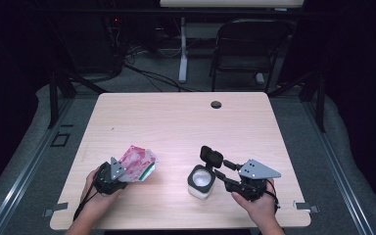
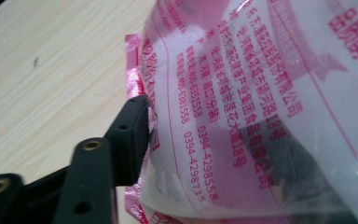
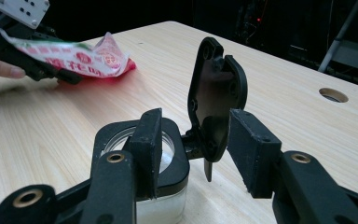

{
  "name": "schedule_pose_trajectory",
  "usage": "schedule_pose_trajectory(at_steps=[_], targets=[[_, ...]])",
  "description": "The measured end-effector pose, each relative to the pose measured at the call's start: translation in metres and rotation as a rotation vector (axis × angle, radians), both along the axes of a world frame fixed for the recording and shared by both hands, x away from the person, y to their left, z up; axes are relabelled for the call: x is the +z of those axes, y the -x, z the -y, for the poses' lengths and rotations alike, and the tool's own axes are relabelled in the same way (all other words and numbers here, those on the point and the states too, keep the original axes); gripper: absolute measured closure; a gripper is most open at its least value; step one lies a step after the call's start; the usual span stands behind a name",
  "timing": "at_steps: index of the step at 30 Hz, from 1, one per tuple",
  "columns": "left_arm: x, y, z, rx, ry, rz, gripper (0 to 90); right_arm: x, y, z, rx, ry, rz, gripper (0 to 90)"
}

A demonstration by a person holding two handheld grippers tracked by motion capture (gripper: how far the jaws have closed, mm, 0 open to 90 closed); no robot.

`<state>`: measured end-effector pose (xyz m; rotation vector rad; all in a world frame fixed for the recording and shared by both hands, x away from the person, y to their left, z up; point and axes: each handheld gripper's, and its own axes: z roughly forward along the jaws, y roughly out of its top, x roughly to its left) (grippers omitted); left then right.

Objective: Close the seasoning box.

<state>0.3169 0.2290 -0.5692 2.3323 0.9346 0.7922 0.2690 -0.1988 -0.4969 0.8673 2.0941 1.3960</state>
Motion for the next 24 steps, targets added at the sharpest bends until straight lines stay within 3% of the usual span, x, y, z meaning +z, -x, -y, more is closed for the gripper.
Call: schedule_pose_trajectory(at_steps=[6,24], targets=[[0.003,0.008,0.004,-0.046,0.007,-0.003,39.1,0.000,0.000,0.001,-0.007,-0.005,0.002,54.9],[0.012,0.032,0.007,-0.094,0.033,-0.031,37.7,0.000,0.000,0.006,-0.030,-0.015,-0.003,53.6]])
